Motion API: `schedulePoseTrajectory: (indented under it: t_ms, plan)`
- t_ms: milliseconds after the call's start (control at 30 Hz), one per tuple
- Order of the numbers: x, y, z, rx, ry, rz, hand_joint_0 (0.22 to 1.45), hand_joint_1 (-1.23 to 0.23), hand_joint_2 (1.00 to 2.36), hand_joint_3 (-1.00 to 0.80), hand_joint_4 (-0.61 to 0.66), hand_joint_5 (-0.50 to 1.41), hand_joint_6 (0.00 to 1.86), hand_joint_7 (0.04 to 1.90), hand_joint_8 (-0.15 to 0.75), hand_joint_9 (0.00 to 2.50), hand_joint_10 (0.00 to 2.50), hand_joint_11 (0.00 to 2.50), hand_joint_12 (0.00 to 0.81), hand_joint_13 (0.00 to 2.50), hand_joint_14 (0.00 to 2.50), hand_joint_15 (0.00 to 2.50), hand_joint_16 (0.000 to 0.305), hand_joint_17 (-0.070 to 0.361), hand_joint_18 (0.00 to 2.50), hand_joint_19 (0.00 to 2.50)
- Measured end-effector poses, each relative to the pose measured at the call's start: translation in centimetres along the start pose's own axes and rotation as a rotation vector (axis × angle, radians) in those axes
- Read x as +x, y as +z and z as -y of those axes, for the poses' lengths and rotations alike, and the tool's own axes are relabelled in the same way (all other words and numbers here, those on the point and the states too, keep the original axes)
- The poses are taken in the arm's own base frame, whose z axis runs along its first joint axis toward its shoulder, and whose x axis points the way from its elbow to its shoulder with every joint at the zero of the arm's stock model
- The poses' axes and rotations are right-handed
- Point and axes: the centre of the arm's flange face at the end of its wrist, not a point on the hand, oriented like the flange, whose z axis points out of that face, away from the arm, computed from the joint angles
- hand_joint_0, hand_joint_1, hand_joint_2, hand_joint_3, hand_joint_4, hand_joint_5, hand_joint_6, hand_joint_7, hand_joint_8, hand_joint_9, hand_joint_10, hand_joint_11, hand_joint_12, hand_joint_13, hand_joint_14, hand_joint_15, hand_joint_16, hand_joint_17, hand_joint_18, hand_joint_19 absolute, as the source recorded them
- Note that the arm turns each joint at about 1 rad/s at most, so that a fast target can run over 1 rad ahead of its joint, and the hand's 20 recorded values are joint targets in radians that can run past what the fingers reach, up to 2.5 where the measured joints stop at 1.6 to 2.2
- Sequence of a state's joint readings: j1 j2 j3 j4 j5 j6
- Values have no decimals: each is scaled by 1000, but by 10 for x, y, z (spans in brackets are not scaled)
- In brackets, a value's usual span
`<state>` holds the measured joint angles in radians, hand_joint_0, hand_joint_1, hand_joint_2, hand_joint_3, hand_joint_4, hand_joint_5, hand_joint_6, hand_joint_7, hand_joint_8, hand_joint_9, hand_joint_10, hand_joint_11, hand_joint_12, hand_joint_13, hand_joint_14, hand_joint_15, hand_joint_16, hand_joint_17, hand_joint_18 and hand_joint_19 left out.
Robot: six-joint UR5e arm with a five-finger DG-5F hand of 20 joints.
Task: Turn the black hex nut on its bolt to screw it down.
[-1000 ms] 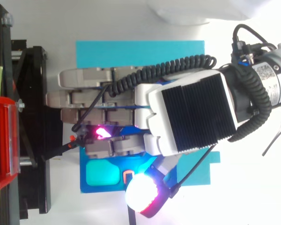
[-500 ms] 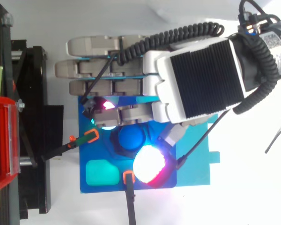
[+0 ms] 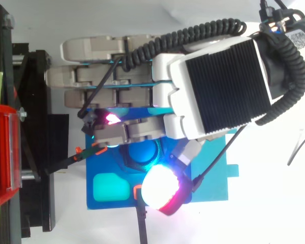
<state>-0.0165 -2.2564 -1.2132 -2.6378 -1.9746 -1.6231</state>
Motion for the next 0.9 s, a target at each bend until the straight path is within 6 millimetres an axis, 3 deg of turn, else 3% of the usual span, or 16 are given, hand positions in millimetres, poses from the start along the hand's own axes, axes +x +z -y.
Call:
schedulePoseTrajectory:
  t_ms: [67,467,733,900]
  plan:
    - [-3,4,-3,-5,-2,6,455,-120,1000,-500,218,-79,500,1456,253,643,4,91,302,316,0,0,52,118,100,0]
    - [-5,20,-29,-36,3,13,452,-130,1000,-500,239,-101,503,1206,250,634,3,85,305,312,0,0,53,119,96,0]
    - [1,26,-47,-34,13,1,447,-579,1000,-500,188,-169,503,1169,231,584,4,120,304,317,0,0,52,117,136,0]
    - [3,29,-54,-31,15,1,462,-698,1000,-500,168,-205,503,1139,208,497,4,139,300,282,0,0,50,113,136,0]
